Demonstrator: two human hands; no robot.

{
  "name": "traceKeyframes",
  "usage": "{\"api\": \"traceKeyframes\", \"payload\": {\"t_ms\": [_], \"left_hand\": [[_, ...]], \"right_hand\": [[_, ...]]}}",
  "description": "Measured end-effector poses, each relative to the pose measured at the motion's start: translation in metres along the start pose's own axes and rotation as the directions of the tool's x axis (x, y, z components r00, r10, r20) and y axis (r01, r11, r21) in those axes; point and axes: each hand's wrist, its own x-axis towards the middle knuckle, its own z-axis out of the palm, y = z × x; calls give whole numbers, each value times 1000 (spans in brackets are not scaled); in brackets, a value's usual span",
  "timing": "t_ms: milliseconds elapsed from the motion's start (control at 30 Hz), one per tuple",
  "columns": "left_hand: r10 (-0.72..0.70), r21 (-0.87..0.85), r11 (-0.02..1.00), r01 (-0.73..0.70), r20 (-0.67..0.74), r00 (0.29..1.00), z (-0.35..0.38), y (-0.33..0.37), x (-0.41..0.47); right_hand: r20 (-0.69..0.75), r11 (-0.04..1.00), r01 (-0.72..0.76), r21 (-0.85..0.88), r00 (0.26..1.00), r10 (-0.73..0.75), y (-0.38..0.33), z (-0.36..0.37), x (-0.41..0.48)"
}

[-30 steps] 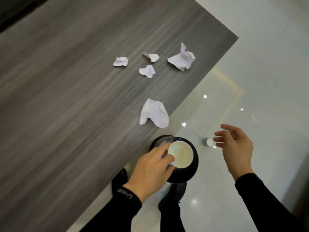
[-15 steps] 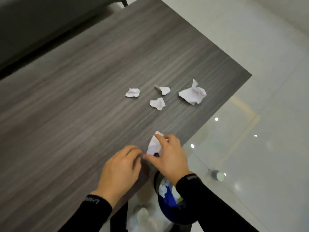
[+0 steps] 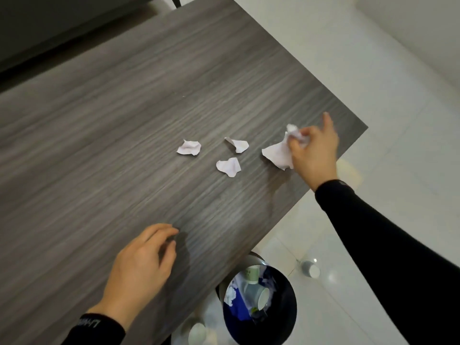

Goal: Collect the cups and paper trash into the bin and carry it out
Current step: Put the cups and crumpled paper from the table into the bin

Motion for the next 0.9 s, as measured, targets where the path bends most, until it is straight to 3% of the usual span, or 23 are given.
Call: {"api": "traceKeyframes", "payload": {"t_ms": [67, 100, 133, 200, 300, 367, 433, 500, 567, 633, 667, 800, 900], "left_hand": [[-5, -25, 1000, 5, 8, 1000, -1, -1, -3], [-7, -35, 999, 8, 7, 1000, -3, -2, -5], [-12, -42, 999, 12, 7, 1000, -4, -4, -6], [-32, -59, 998, 32, 1, 1000, -9, -9, -8], [-56, -78, 995, 56, -3, 998, -14, -21, -10], [-98, -106, 990, 96, -14, 995, -17, -28, -9], [-146, -113, 984, 141, -36, 989, -19, -34, -7], [-166, -119, 980, 159, -43, 985, -20, -38, -6], [-150, -118, 982, 145, -37, 988, -23, -39, -7], [-133, -124, 984, 128, -35, 990, -25, -39, -9], [-127, -130, 984, 122, -37, 991, -26, -40, -9], [-129, -131, 984, 123, -45, 991, -30, -48, -10], [-148, -140, 980, 142, -34, 988, -31, -53, -14]], "right_hand": [[414, 988, 51, -145, 910, 13, 6, 22, 5], [507, 972, 103, -209, 862, 18, 10, 32, 2], [504, 954, 145, -262, 863, 7, 13, 39, -3], [333, 966, 112, -232, 943, -29, 15, 45, -11], [55, 981, -51, 189, 998, 42, -5, 44, -20], [-42, 943, 23, 332, 999, -9, -25, 42, -15], [13, 895, 85, 439, 995, -101, -48, 45, -7], [144, 905, 162, 392, 961, -235, -67, 53, -1], [390, 947, 287, 147, 862, -322, -73, 68, 2], [613, 928, 359, -101, 757, -227, -68, 83, -3], [639, 922, 355, -154, 748, -181, -64, 89, -7], [492, 961, 253, -109, 854, -169, -59, 96, -18], [464, 959, 232, -164, 876, -133, -61, 91, -23]]}}
